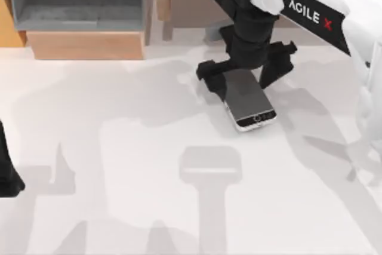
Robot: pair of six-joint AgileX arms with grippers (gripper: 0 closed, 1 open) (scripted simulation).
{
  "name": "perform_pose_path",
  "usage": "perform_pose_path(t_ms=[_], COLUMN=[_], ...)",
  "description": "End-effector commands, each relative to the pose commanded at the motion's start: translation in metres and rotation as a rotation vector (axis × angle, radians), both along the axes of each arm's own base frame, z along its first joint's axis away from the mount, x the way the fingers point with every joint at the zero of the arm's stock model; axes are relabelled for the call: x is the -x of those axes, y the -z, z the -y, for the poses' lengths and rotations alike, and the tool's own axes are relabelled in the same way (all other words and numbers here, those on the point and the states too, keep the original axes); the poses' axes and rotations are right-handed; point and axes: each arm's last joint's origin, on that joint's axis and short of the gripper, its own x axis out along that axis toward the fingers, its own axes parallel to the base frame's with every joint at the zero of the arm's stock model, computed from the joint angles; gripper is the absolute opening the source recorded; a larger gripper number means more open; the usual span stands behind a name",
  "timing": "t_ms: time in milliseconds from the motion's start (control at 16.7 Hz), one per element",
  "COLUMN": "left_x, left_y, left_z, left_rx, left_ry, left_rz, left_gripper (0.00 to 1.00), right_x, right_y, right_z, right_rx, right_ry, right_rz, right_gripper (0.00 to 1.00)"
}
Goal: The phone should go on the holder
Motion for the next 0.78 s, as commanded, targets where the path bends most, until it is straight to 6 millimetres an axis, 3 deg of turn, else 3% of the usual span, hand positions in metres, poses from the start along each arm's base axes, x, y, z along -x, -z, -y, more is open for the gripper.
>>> perform_pose_path(t_ms=[360, 780], left_x=[0.000, 0.000], left_y=[0.000, 0.000], left_z=[0.000, 0.000], left_rx=[0.000, 0.000], left_ry=[0.000, 0.000], left_rz=[0.000, 0.000], left_gripper=[1.00, 1.00], right_x=[0.013, 0.063], right_y=[-0.073, -0.179], right_z=[0.011, 0.067], right_rx=[-0.070, -0.163], right_ry=[0.006, 0.086], right_rz=[0.170, 0.507], right_gripper=[0.00, 0.00])
